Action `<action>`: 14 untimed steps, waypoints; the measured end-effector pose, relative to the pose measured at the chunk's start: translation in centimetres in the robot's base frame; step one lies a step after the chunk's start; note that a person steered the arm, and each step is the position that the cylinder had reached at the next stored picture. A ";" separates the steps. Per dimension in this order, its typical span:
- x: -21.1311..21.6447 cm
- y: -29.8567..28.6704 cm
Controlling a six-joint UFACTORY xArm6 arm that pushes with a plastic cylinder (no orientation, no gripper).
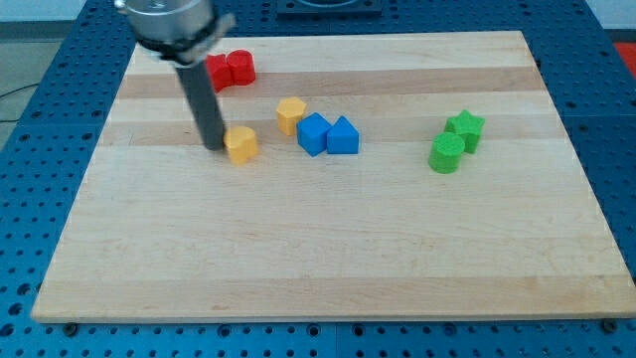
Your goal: Place the arm to the left center
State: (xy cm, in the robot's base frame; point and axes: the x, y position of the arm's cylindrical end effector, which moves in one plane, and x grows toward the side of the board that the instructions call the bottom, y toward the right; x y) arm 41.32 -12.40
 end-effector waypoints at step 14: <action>12.0 -16.5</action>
State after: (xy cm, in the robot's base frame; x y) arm 53.36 -28.95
